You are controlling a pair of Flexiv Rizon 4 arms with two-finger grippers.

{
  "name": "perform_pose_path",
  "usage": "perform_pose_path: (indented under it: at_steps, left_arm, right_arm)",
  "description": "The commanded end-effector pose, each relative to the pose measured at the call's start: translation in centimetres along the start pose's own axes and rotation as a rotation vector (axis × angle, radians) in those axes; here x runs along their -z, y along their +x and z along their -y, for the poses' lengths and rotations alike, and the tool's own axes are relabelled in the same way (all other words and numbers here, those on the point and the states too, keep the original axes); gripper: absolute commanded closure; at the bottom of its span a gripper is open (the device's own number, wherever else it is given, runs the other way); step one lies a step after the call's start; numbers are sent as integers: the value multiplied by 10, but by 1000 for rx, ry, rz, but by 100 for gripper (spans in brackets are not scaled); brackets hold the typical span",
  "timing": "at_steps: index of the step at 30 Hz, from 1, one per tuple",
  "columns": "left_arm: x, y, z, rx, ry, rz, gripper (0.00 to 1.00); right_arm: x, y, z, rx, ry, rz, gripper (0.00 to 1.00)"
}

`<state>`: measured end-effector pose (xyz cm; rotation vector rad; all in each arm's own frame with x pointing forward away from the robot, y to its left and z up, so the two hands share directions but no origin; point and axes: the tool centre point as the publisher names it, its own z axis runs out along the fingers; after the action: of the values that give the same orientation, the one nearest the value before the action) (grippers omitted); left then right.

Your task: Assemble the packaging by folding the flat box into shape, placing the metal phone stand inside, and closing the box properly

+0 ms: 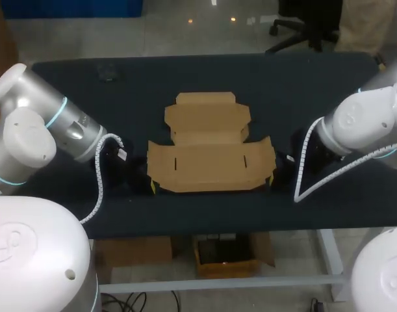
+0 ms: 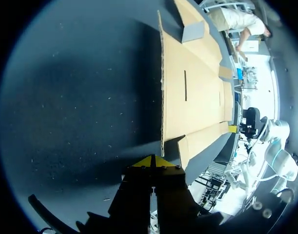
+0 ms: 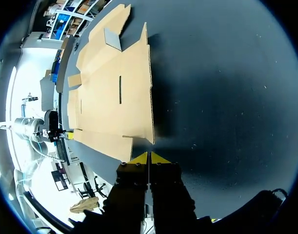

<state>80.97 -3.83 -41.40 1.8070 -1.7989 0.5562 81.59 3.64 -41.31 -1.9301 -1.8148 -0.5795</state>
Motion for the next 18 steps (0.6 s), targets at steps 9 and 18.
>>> perform_pose_path:
  at_steps: [9, 18]
  left_arm:
    - [-7, 1, 5, -5, -17, -3, 100]
    - [-13, 5, 5, -14, -23, -5, 100]
  right_arm:
    - [-13, -1, -11, -1, 32, -23, 100]
    - [-15, 6, -13, 12, 40, -28, 100]
